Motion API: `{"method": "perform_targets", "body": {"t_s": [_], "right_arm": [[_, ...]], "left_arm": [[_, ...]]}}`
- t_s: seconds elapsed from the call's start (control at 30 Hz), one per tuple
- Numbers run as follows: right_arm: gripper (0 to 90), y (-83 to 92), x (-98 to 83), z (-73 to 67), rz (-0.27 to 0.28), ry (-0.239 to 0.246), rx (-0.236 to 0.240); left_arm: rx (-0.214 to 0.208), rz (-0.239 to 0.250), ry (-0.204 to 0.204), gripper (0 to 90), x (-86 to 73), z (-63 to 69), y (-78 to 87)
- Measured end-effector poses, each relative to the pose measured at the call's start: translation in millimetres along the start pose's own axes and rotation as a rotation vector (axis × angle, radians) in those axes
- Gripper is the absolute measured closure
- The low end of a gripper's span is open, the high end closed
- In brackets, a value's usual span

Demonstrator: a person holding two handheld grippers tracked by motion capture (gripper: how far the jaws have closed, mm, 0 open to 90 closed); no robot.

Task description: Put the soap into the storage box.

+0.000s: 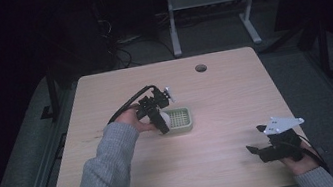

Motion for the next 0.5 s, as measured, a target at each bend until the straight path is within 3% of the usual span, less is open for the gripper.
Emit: {"method": "perform_targets", "body": {"t_s": [0.5], "right_arm": [[21.0,-0.8,-0.2,0.0,0.002,0.004,0.005]], "left_arm": [[0.007,-0.019,-0.019,23.2,19.0,-1.8,-6.2]]}}
Point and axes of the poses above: each handheld gripper's, and its own axes: y roughly backward along the jaws, x roughly out of its top, z roughly to its right, the point moved 10 cm from there along -y, roughly forward along the jaws, and after that the axes turned 14 degrees about y, right-handed, at the moved point
